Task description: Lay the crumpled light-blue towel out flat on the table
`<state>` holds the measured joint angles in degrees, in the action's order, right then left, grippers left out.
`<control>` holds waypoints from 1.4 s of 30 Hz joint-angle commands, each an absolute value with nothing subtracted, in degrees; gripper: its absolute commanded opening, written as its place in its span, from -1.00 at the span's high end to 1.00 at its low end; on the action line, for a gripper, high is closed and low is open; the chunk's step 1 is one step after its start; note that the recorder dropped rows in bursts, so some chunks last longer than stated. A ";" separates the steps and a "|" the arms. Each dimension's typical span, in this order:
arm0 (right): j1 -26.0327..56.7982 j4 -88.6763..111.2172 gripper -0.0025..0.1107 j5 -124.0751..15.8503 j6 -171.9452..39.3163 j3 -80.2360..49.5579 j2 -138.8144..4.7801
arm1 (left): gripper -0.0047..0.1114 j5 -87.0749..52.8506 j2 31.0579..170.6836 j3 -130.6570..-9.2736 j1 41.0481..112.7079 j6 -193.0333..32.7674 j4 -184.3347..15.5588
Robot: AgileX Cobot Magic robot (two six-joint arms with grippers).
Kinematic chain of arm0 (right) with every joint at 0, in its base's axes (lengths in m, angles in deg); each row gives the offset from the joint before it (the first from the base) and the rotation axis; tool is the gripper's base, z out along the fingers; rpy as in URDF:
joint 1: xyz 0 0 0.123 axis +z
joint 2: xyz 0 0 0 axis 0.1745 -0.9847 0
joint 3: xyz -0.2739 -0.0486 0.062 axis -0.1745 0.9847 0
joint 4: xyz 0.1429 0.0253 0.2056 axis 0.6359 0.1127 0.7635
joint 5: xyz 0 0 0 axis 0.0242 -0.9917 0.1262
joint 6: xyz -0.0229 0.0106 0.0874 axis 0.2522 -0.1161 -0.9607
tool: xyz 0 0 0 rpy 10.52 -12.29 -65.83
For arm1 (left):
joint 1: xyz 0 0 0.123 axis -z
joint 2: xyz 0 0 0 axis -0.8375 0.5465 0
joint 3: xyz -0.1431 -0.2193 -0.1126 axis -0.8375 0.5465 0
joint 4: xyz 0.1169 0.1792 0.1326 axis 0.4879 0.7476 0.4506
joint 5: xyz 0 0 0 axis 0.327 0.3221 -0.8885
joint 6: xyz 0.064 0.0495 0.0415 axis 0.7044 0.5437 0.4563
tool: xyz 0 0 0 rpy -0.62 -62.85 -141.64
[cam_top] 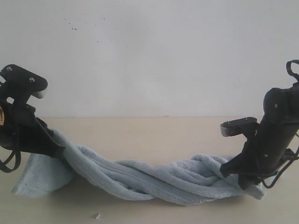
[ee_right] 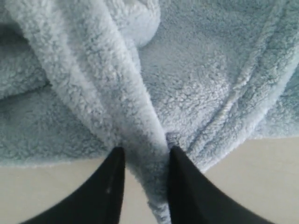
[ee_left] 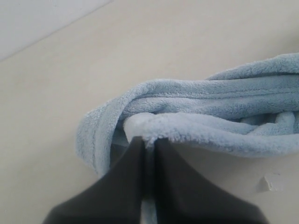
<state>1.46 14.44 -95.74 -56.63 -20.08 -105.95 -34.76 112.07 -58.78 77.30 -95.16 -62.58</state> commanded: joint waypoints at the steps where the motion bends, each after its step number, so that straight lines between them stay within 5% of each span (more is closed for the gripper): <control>1: 1.11 14.28 0.95 -93.98 -55.72 -19.86 -103.74 | 0.49 -35.08 111.55 -58.49 77.07 -95.78 -63.29; 5: 0.64 10.40 0.96 -92.66 -57.25 -19.86 -102.29 | -0.32 -34.86 111.55 -58.49 77.07 -95.78 -70.23; 8: -1.09 9.89 0.96 -92.23 -58.89 -19.86 -101.68 | -0.63 -34.22 111.42 -59.11 77.07 -93.78 -74.38; 19: -3.73 12.91 0.96 -91.57 -59.64 -19.86 -101.68 | -0.61 -26.15 114.52 -57.88 73.38 -91.04 -56.51; 29: -3.73 13.49 0.96 -94.52 -59.64 -19.86 -101.68 | 0.11 -22.70 126.36 -62.78 69.22 -93.57 -52.30; 32: -3.73 13.49 0.96 -94.12 -59.64 -19.77 -101.68 | 0.04 -22.70 128.85 -62.90 64.86 -101.58 -55.91; 37: -3.73 13.96 0.96 -92.86 -59.64 -19.77 -101.68 | -0.37 -23.25 132.85 -62.90 61.34 -103.81 -59.58; 42: -3.73 15.46 0.96 -92.13 -59.64 -19.77 -101.68 | -0.33 -21.81 133.85 -62.90 62.68 -98.41 -59.58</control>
